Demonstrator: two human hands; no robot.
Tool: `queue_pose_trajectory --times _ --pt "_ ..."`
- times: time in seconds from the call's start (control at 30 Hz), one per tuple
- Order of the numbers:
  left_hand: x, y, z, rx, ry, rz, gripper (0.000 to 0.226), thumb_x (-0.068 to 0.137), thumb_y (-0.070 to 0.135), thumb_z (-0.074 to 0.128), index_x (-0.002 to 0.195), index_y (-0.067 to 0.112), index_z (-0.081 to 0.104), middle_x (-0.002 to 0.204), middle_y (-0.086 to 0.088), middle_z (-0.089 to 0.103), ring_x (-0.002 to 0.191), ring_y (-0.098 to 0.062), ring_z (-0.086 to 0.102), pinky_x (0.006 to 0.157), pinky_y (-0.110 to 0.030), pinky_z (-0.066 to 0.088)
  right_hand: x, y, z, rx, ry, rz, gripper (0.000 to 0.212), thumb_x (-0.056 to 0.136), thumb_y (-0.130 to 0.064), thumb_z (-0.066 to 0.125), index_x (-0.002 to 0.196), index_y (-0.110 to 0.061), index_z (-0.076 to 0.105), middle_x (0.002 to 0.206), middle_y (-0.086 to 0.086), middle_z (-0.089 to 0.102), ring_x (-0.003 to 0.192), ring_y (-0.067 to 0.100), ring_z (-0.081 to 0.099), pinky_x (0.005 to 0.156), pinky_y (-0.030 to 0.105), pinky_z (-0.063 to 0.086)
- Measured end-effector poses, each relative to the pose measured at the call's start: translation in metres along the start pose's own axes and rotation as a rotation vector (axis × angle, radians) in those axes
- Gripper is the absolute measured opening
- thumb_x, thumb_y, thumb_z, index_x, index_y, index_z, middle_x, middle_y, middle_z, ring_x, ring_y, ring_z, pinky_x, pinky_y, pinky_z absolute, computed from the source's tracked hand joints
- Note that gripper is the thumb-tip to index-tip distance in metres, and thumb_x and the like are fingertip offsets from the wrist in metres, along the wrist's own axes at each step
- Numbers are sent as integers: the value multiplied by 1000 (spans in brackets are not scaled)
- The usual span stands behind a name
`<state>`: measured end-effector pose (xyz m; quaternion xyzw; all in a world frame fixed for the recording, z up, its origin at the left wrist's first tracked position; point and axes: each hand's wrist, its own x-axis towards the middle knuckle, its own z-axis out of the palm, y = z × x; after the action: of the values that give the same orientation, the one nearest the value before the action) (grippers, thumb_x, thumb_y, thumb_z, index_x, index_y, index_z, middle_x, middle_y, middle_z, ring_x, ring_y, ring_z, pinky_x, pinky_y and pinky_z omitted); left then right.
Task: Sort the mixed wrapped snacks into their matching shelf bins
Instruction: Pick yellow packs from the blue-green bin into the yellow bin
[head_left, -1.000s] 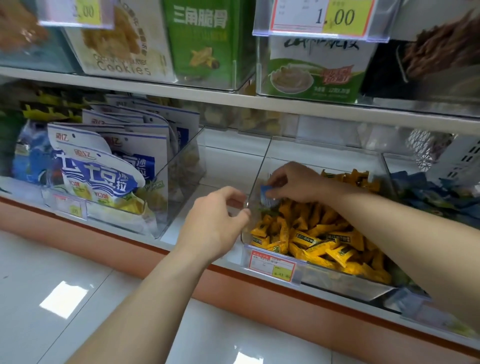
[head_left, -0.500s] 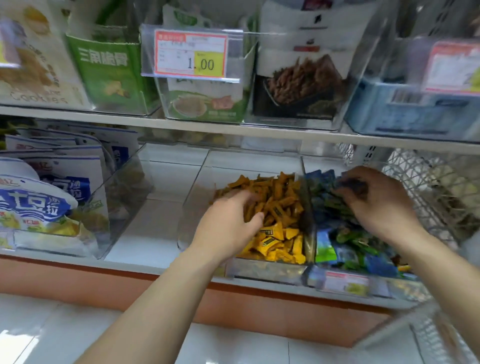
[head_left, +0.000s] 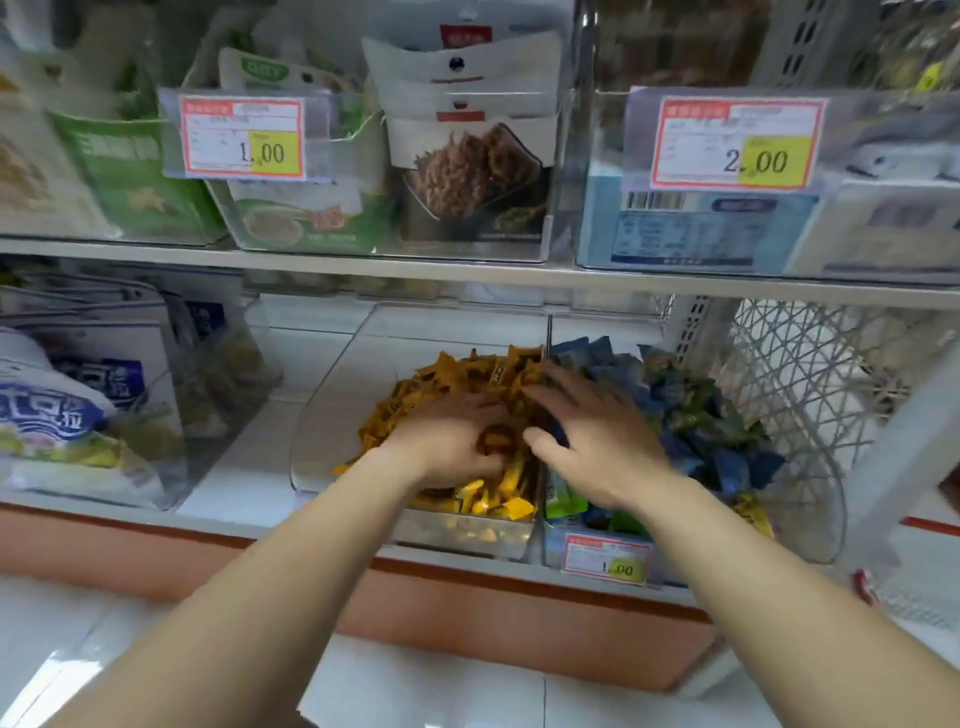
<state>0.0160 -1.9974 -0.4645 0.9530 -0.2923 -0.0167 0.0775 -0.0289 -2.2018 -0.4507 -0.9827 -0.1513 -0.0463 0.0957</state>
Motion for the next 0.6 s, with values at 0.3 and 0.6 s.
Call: queue_pose_trajectory --times 0.3,0.6 --pt "-8 -64 -30 178 -157 -326 72 82 75 54 145 41 43 139 -2 57 123 -28 55 95 -39 48 5 13 8 70 -47 -31 78 79 -85 14 147 -47 19 164 -16 1 149 21 18 123 45 8" --pt "36 -1 -17 -103 90 -75 67 75 67 59 137 43 47 137 8 56 121 -18 55 87 -30 45 -2 16 7 114 64 62 94 72 -93 21 151 -42 20 155 -9 38 138 22 39 113 41 29"
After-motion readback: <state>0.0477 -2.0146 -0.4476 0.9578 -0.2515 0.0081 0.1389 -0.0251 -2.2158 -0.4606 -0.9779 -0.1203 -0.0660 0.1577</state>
